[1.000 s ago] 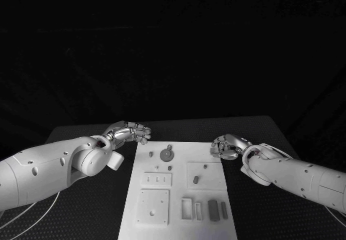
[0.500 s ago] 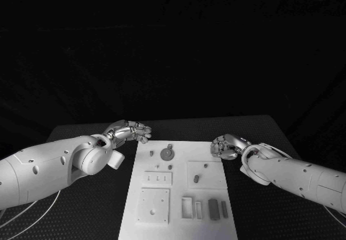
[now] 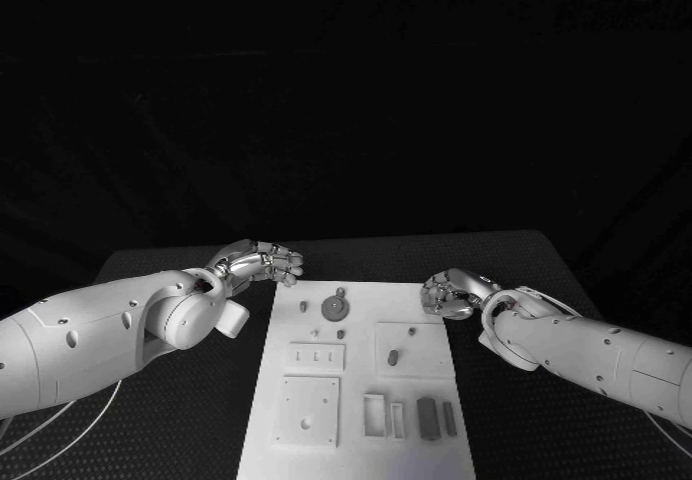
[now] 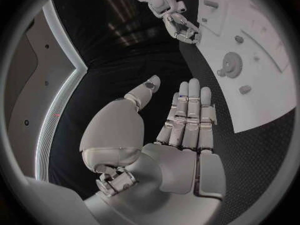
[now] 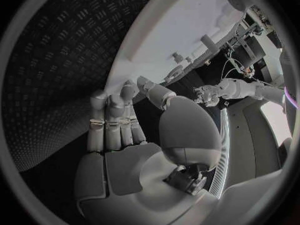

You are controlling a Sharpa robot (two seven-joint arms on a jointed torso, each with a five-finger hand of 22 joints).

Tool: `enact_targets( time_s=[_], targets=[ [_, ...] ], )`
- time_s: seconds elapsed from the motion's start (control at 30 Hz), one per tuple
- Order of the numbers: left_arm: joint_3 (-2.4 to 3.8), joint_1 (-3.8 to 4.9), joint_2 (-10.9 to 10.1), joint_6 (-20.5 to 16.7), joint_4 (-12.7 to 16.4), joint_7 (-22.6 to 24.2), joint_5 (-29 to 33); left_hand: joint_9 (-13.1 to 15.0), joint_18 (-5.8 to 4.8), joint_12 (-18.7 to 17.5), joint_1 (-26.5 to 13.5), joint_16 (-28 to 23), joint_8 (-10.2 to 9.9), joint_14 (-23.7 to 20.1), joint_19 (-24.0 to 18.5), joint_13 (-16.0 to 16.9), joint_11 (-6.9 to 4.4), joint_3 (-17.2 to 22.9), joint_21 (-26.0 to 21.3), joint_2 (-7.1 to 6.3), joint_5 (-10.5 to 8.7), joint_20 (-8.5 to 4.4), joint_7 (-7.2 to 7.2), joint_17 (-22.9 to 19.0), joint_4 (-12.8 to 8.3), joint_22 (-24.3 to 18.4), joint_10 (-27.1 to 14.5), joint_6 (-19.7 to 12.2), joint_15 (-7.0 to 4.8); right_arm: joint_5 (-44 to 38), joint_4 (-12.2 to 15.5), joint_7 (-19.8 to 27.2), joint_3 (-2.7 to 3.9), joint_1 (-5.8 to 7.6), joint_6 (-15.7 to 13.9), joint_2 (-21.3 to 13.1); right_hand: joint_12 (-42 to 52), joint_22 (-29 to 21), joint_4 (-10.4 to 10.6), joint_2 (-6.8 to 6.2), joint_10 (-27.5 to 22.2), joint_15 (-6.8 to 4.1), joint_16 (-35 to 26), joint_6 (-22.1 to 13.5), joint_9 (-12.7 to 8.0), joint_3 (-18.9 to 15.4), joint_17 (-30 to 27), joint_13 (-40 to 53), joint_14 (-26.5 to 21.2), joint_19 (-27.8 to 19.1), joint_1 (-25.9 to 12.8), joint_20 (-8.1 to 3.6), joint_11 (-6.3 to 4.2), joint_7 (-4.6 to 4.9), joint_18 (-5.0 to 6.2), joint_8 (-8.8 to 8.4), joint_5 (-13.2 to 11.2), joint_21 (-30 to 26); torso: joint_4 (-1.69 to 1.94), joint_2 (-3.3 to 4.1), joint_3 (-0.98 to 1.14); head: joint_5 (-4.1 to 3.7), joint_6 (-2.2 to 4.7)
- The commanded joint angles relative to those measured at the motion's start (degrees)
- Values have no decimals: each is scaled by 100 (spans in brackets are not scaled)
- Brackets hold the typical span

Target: Assemble the parts on the task board

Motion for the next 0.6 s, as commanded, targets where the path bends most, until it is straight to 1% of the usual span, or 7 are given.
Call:
enact_targets(
  time_s=[0.03,0.13,0.23,0.33,0.6],
  targets=[
    [4,2,2,79,18,45,-12,6,82,-25,-15,-20,-32,-8,-26,2,-13,-30,33,24,-23,5,34,8,-5,-6,-34,9,6,-8,-27,41,2,-6,47,16,38,98,-36,60,15,-39,28,516,8,3,9,-10,1,-1,15,-41,-57,204,123,35,-23,32,1,1,1,5,-6],
    [4,2,-2,83,18,48,-12,7,82,-25,-16,-21,-33,-8,-27,2,-13,-30,33,25,-23,5,35,8,-5,-6,-34,9,6,-22,-46,29,2,-10,60,26,44,98,-64,81,23,-54,34,581,17,11,10,-16,7,5,28,-46,-74,185,123,60,-25,40,4,2,2,9,-13],
    [4,2,-6,78,12,47,-12,8,81,-25,-21,-22,-33,-8,-27,3,-12,-33,34,23,-24,6,35,9,-1,-8,-34,9,6,-30,-64,21,2,-14,66,32,46,97,-86,93,29,-64,36,626,26,15,9,-21,9,8,35,-49,-85,172,123,79,-26,44,-2,-1,1,8,-20],
    [4,2,-10,81,15,46,-12,8,81,-25,-24,-22,-34,-8,-27,4,-12,-34,35,21,-26,6,35,10,0,-8,-34,9,6,-32,-74,20,2,-15,66,33,48,97,-104,114,34,-71,38,647,30,26,9,-24,12,10,48,-51,-93,164,123,86,-25,47,-3,0,4,11,-24],
    [5,2,-12,82,18,44,-12,10,81,-25,-25,-24,-35,-8,-28,5,-13,-34,37,21,-27,6,35,11,0,-10,-34,9,6,-34,-98,19,2,-31,59,55,51,95,-123,154,43,-80,38,673,34,49,6,-31,15,15,62,-55,-101,155,123,92,-23,52,0,-1,3,6,-38]
  ],
)
